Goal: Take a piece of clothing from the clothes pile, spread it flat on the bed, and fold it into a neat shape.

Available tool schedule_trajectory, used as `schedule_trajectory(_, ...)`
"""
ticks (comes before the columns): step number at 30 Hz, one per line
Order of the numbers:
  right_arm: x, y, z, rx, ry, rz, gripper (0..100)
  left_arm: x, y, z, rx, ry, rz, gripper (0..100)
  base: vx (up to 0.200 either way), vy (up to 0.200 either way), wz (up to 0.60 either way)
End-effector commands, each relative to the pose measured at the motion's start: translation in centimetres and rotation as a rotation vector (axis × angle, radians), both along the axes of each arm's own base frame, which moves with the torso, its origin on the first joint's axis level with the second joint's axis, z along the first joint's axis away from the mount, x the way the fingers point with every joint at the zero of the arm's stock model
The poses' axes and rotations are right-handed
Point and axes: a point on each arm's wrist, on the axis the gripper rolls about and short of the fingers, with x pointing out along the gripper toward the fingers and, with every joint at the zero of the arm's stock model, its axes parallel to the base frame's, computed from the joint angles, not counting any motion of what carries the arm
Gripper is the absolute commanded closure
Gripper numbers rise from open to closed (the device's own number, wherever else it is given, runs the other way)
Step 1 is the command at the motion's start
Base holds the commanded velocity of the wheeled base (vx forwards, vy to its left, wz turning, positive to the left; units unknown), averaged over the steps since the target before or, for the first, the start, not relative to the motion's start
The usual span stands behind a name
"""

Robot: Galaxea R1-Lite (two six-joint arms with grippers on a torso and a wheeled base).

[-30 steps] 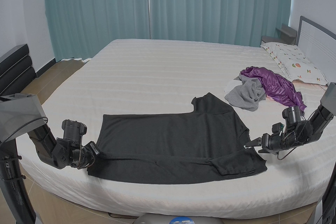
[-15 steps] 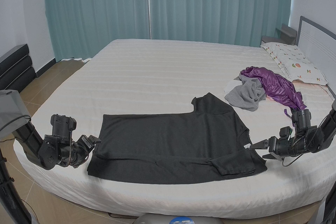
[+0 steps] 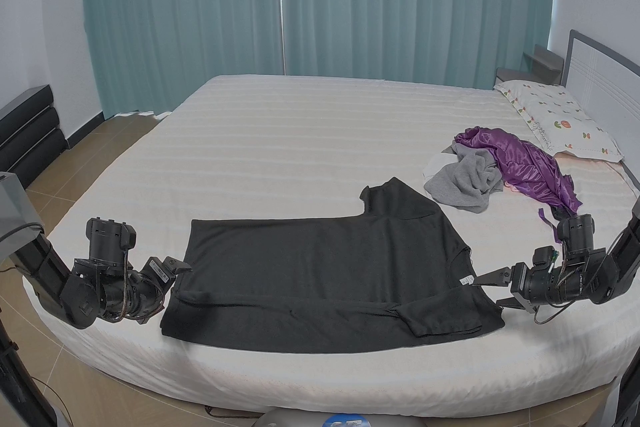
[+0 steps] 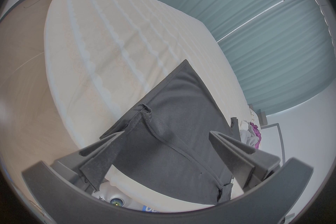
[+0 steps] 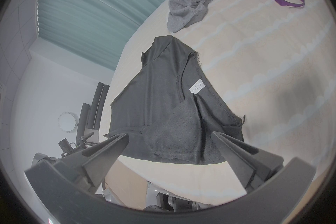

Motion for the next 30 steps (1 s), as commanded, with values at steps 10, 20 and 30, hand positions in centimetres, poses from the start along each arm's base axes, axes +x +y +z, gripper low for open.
schedule_trajectory(10, -0.3, 0.6, -0.8, -0.006, 0.028, 0.022, 0, 0.1, 0.7, -0.7, 0.015, 0.021, 0.024, 0, 0.06, 0.0, 0.0)
schedule_trajectory(20, -0.2, 1.2, -1.8, -0.012, 0.003, 0.037, 0, 0.6, 0.7, -2.1, 0.038, 0.065, 0.02, 0, 0.0, 0.0, 0.0)
schedule_trajectory(30, -0.1, 1.4, -2.0, -0.011, 0.009, 0.046, 0, 3.6, 1.3, -3.4, 0.039, 0.06, 0.095, 0, 0.0, 0.0, 0.0)
